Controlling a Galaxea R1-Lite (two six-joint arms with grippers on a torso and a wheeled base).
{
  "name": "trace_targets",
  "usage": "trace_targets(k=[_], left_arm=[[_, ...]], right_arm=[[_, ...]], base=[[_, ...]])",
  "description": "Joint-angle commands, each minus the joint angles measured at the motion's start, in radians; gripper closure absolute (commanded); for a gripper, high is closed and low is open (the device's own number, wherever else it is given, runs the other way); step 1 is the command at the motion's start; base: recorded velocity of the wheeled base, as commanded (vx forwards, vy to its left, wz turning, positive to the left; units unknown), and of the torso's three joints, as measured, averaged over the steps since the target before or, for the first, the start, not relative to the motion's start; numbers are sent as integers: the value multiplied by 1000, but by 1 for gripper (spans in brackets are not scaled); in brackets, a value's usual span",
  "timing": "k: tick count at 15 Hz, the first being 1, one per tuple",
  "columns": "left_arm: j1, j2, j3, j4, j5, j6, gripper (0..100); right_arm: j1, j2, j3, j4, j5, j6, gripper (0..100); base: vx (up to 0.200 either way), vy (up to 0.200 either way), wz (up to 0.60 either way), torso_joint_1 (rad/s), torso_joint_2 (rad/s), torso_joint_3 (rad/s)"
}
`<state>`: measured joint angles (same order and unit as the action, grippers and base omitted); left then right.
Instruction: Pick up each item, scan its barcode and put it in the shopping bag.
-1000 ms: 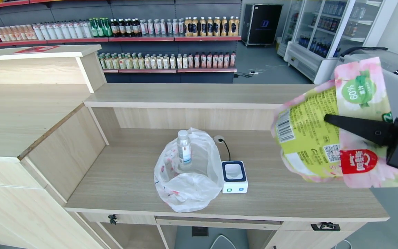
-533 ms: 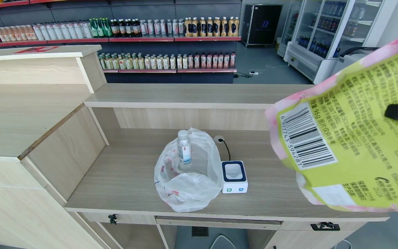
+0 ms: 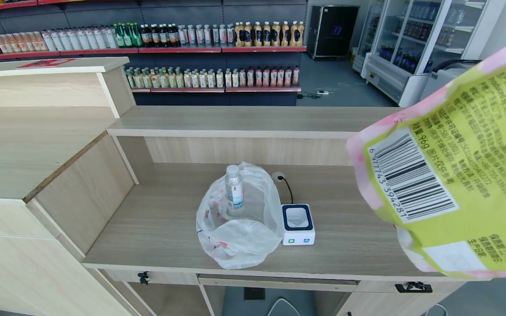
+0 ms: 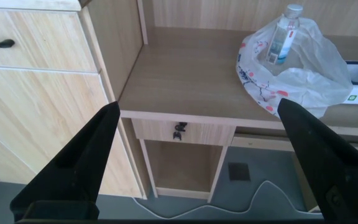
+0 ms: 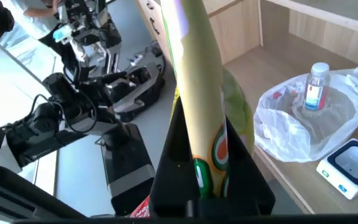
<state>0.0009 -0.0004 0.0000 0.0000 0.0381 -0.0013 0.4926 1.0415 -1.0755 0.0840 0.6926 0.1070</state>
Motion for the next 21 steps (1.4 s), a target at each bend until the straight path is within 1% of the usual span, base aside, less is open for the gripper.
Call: trace_targets(k=[1, 3, 4, 5, 6, 9, 11, 15, 21], left_arm=[[1, 0, 0, 0, 0, 0, 0], [1, 0, 0, 0, 0, 0, 0], [1, 0, 0, 0, 0, -2, 0], [1, 0, 0, 0, 0, 0, 0], [1, 0, 0, 0, 0, 0, 0], [1, 0, 0, 0, 0, 0, 0], [1, 0, 0, 0, 0, 0, 0], [1, 0, 0, 0, 0, -2, 0], [1, 0, 0, 0, 0, 0, 0]], right_arm=[[-3, -3, -24, 8, 2, 3, 100], [0, -5, -49, 52, 5, 6, 100], [11, -6, -75, 115, 15, 5, 100], [20, -8, -87, 135, 15, 3, 100], [49, -6, -121, 177, 15, 3, 100], [115, 31, -204, 198, 15, 0, 100], [136, 63, -253, 198, 13, 0, 100], [155, 52, -245, 221, 13, 0, 100], [155, 55, -245, 237, 10, -1, 100]], base=[[0, 0, 0, 0, 0, 0], [0, 0, 0, 0, 0, 0], [0, 0, 0, 0, 0, 0], [0, 0, 0, 0, 0, 0], [0, 0, 0, 0, 0, 0], [0, 0, 0, 0, 0, 0], [0, 0, 0, 0, 0, 0], [0, 0, 0, 0, 0, 0], [0, 0, 0, 0, 0, 0]])
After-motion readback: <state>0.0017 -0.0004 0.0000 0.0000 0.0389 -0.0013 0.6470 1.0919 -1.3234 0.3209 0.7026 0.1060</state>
